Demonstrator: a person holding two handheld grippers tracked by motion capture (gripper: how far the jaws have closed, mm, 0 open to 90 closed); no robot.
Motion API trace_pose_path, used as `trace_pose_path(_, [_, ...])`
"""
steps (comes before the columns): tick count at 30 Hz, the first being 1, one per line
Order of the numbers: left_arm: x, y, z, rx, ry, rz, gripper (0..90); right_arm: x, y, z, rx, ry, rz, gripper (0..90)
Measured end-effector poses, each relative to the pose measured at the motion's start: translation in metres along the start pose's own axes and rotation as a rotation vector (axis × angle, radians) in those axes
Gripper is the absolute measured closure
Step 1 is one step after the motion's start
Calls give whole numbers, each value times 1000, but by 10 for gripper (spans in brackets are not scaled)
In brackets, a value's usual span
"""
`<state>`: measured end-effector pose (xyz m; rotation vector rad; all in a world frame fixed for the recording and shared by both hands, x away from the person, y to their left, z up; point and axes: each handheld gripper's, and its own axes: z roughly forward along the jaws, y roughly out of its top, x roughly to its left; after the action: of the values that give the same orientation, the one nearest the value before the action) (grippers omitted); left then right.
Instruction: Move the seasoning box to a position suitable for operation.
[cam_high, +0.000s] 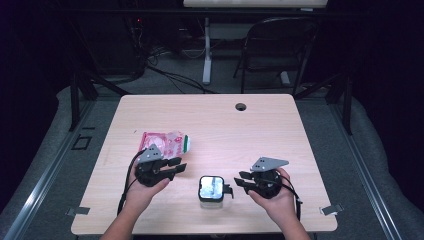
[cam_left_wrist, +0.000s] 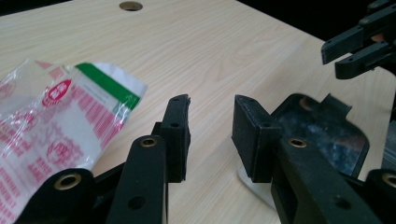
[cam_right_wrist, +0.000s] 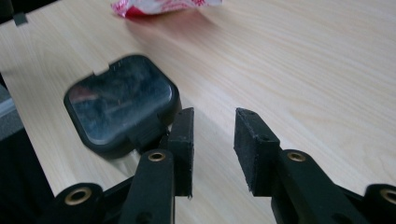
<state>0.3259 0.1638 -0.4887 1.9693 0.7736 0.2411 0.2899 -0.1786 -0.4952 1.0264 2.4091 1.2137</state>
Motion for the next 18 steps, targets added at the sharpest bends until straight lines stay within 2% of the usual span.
trace_pose_path(5, [-3, 9, 0, -12, -30, -14, 682, 3, 15, 0, -30, 20, 17, 684])
trace_pose_path(7, [-6, 9, 1, 7, -41, 10, 681, 6, 18, -2, -37, 26, 16, 684])
trace_pose_path(9, [-10, 7, 2, 14, -54, 23, 676, 11, 17, -3, -42, 39, 10, 679])
trace_pose_path(15, [-22, 1, 5, 40, -68, 50, 681, 18, 13, -2, -37, 34, 1, 687])
trace_pose_path(18, [-24, -2, 8, 50, -74, 53, 697, 23, 11, -2, -36, 28, -10, 708])
